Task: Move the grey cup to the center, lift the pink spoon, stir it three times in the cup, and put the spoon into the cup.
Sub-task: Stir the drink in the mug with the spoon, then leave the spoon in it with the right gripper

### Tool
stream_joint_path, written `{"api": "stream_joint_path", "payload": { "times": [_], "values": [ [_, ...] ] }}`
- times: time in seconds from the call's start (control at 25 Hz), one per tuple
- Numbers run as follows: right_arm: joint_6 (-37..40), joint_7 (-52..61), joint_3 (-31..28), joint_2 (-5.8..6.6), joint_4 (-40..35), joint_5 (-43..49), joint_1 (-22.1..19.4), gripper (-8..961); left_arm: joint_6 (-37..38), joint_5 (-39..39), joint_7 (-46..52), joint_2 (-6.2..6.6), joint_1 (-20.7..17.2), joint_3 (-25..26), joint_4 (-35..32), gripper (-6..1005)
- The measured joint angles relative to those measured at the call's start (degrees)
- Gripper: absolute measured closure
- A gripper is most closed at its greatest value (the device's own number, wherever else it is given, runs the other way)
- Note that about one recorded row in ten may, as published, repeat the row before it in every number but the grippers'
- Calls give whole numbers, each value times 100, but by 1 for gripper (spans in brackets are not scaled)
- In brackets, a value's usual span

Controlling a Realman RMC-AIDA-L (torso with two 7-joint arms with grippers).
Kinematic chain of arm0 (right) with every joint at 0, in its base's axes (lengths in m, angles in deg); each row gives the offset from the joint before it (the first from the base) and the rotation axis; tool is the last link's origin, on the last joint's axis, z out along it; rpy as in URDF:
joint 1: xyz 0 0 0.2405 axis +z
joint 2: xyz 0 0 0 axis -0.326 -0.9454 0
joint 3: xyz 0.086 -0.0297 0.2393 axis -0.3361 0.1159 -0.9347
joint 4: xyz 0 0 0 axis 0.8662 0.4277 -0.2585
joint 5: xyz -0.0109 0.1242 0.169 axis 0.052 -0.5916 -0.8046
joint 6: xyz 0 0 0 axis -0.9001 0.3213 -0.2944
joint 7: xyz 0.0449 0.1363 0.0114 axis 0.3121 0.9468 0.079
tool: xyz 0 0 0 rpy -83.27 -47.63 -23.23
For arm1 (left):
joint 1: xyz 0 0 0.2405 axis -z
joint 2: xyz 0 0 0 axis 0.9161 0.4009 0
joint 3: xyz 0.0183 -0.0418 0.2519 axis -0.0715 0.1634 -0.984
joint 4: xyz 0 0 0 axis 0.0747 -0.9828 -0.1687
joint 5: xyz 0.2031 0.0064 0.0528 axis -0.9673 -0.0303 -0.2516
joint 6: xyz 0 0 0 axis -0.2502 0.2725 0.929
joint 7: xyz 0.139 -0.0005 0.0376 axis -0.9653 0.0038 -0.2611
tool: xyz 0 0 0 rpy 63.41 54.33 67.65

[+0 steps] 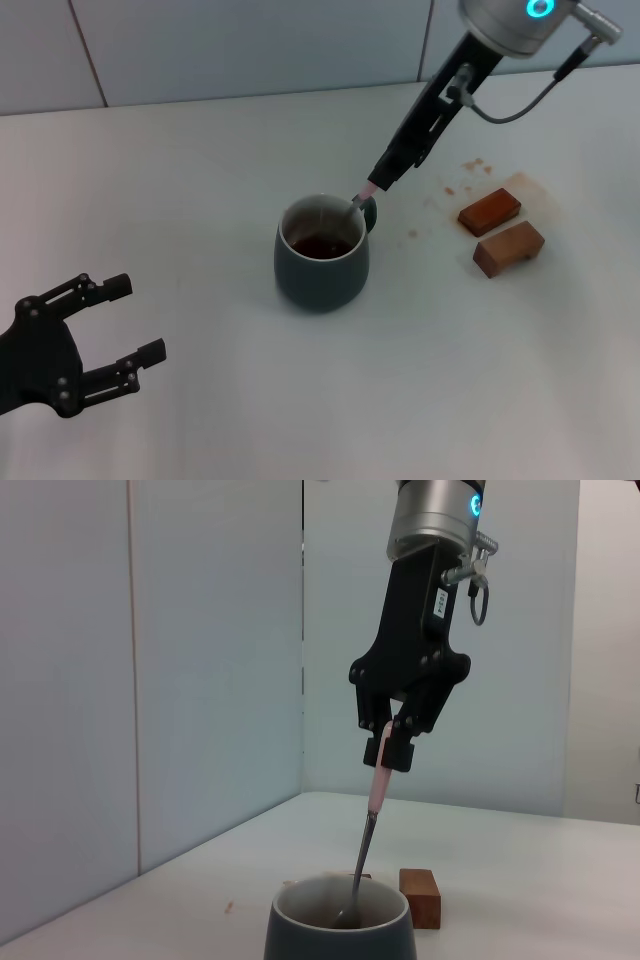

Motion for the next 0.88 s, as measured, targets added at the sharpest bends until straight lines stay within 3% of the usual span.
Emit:
{"api": "stream_joint_path", "payload": {
  "times": [0.36,0.6,0.88],
  "values": [
    [-75,-78,68,-67,302,106,270,840,-23,-22,0,-56,1,-32,2,187],
    [-358,-155,137,-178,576,165,462,840,-34,-33,0,-63,1,-32,-3,187],
    [-424,-49,140,-182,617,577,576,839,-25,-38,0,-78,-12,-32,-6,187]
  ]
}}
